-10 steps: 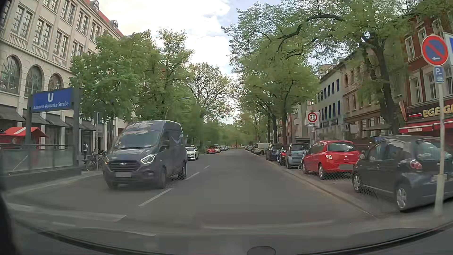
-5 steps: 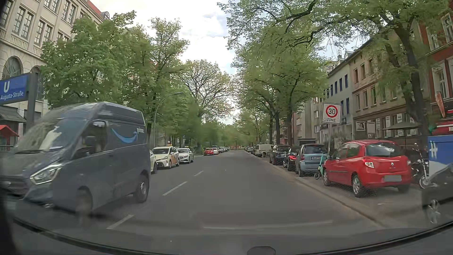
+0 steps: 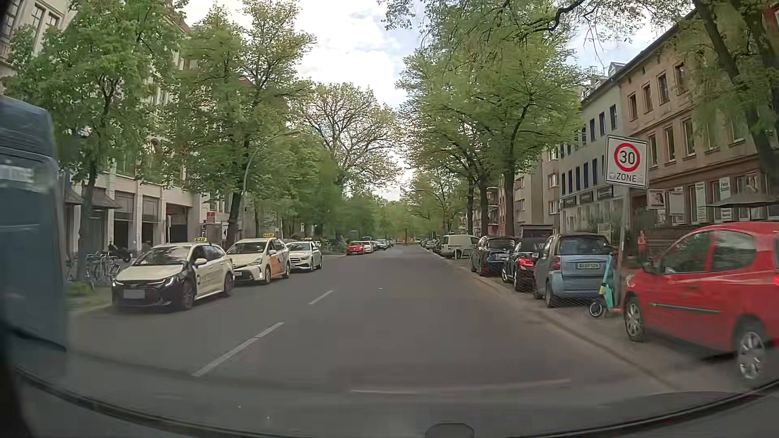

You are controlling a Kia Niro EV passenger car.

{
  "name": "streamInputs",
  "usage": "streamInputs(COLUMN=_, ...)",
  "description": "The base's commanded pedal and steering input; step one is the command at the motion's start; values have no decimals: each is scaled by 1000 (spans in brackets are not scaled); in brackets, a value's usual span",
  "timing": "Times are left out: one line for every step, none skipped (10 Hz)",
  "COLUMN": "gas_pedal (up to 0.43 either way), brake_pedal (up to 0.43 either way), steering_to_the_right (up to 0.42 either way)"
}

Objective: Follow the waypoints while adhering to traffic rules and regulations

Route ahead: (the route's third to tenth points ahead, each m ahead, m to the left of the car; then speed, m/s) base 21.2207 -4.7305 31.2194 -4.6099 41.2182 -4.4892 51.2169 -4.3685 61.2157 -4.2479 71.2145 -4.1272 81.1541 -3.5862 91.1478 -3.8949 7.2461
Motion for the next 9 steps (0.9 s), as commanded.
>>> streamInputs(gas_pedal=311, brake_pedal=18, steering_to_the_right=-1)
streamInputs(gas_pedal=311, brake_pedal=18, steering_to_the_right=0)
streamInputs(gas_pedal=311, brake_pedal=18, steering_to_the_right=2)
streamInputs(gas_pedal=311, brake_pedal=18, steering_to_the_right=10)
streamInputs(gas_pedal=311, brake_pedal=18, steering_to_the_right=14)
streamInputs(gas_pedal=311, brake_pedal=18, steering_to_the_right=13)
streamInputs(gas_pedal=311, brake_pedal=18, steering_to_the_right=8)
streamInputs(gas_pedal=311, brake_pedal=18, steering_to_the_right=6)
streamInputs(gas_pedal=311, brake_pedal=18, steering_to_the_right=6)
